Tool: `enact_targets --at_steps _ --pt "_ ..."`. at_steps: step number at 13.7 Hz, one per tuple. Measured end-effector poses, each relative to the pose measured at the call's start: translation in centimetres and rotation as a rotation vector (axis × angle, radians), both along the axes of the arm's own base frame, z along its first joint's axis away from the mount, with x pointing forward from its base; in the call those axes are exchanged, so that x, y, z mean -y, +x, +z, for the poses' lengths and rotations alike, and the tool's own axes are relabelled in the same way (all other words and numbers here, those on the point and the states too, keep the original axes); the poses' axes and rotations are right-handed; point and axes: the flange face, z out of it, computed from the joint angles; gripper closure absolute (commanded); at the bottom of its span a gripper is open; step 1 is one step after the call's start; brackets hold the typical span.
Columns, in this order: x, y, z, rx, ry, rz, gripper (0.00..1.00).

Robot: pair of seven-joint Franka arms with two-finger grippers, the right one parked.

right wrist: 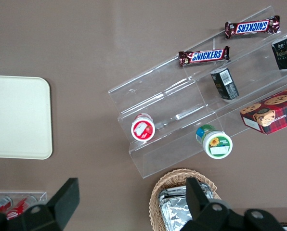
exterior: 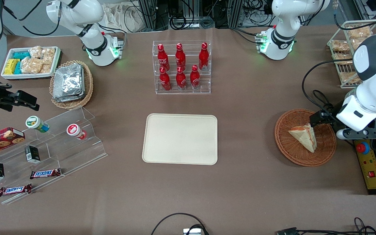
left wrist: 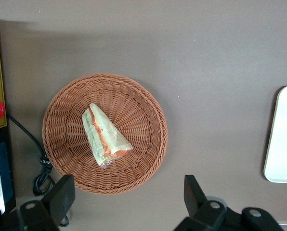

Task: Place sandwich from basket to tray
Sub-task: 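Lower the open left gripper over the wrapped sandwich in the basket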

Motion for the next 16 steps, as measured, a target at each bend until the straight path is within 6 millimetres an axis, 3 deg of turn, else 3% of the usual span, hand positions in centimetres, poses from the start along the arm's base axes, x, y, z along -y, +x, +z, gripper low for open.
enact_targets --at_steps 5,8,16 --pt "-0.1 0.2 -0.2 -0.015 0.0 0.045 0.0" --pt "-0.1 0.5 -1.5 -0.043 0.0 0.094 0.0" --pt "-1.2 0.9 -10.3 -0.172 0.042 0.553 0.0"
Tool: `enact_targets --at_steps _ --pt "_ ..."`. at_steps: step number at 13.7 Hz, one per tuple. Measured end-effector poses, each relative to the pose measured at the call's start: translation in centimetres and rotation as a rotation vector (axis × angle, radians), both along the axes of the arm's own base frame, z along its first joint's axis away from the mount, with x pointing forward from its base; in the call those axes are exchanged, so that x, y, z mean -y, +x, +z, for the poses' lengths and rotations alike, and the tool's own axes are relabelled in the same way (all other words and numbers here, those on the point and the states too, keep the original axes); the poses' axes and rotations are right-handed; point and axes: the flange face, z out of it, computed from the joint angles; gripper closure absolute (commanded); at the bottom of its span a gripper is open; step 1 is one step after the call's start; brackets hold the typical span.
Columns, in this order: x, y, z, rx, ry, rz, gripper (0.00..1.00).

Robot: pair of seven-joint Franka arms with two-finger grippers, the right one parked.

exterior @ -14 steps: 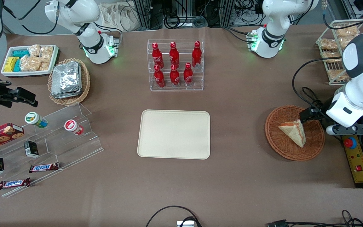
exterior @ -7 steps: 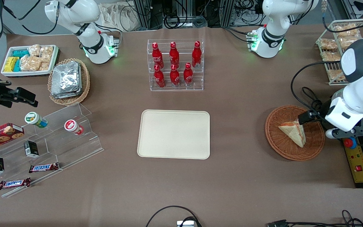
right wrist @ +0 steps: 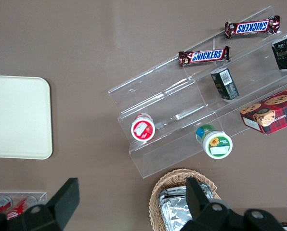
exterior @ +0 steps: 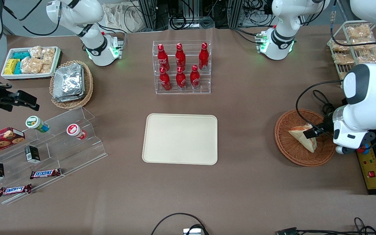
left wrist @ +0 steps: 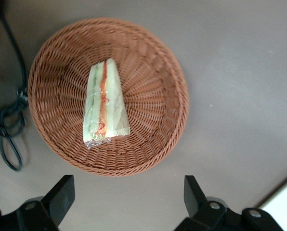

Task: Place sandwich from basket to tray
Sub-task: 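Lower the open left gripper over the wrapped sandwich in the basket, then close the left gripper on the sandwich's wrapped edge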

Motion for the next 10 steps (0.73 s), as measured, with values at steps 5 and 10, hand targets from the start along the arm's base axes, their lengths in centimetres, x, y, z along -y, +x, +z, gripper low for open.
enact_targets --at_steps 5,10 --pt "-2.5 -2.1 -7.6 0.047 0.015 0.137 0.0" --pt "-4.4 -3.4 -10.6 0.077 0.019 0.181 0.0"
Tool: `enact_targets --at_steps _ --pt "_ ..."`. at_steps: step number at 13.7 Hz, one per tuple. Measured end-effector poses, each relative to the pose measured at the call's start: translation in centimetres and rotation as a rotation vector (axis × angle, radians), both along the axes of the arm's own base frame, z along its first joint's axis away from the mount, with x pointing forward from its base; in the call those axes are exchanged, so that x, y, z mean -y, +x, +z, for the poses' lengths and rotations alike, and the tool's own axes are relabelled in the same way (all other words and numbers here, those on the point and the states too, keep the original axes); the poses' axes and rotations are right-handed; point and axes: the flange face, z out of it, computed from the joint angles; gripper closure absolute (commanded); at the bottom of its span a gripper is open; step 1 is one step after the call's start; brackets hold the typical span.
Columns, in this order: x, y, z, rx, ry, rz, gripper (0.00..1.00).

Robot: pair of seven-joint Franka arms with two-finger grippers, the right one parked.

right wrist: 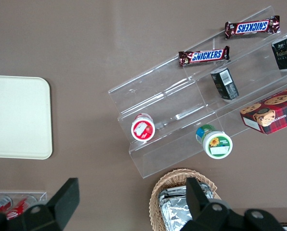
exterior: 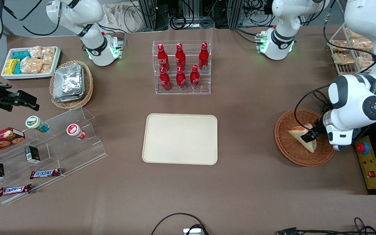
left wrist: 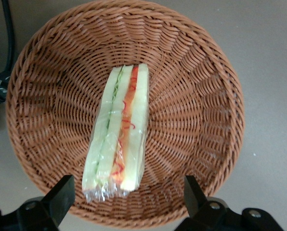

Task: Place sandwich from basket to tray
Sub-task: 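Close the left gripper on the sandwich's wrapped edge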

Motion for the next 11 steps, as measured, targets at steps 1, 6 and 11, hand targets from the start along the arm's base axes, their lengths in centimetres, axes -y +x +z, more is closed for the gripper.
enact_targets --at_steps 1,6,11 --pt "-0.4 -0.4 -0.8 0.009 0.0 0.008 0.0" --pt "-1.5 -1.8 -4.6 0.002 -0.006 0.032 0.0" --pt "-1.3 -1.9 -6.9 -0.019 -0.013 0.025 1.0"
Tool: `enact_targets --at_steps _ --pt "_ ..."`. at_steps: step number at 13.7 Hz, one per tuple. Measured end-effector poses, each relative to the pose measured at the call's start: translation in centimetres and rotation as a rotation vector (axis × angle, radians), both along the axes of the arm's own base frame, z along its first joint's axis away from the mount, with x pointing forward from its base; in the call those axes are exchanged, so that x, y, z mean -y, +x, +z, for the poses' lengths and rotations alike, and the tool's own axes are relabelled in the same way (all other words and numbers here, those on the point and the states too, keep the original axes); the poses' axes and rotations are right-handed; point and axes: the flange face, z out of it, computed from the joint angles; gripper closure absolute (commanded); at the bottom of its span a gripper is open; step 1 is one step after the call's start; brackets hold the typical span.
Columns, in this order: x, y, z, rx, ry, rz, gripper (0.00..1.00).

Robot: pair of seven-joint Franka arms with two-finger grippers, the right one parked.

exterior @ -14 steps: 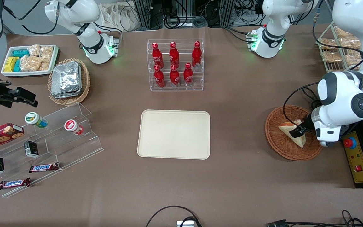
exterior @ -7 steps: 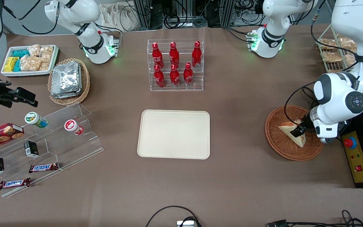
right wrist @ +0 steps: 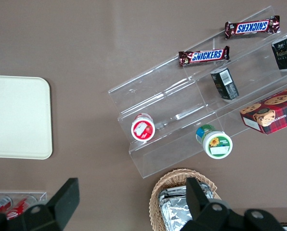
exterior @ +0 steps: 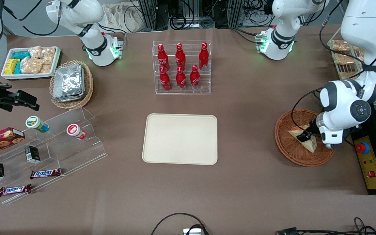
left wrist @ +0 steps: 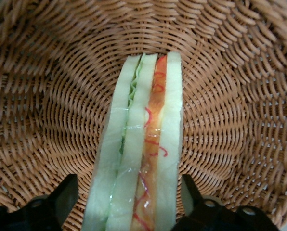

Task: Place sandwich from basket to tray
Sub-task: 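Close the left gripper on the sandwich's wrapped edge, then lift the sandwich up out of the basket with the left gripper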

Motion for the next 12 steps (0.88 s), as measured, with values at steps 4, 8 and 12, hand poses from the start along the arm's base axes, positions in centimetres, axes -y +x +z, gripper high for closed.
enact_targets --at_steps 4,8,12 --pt "0.1 0.9 0.9 0.03 0.001 -0.091 1.0" --pt "-0.1 1.7 2.2 0.061 0.006 -0.127 1.0" --pt "0.6 2.6 6.6 0.038 0.008 -0.171 1.0"
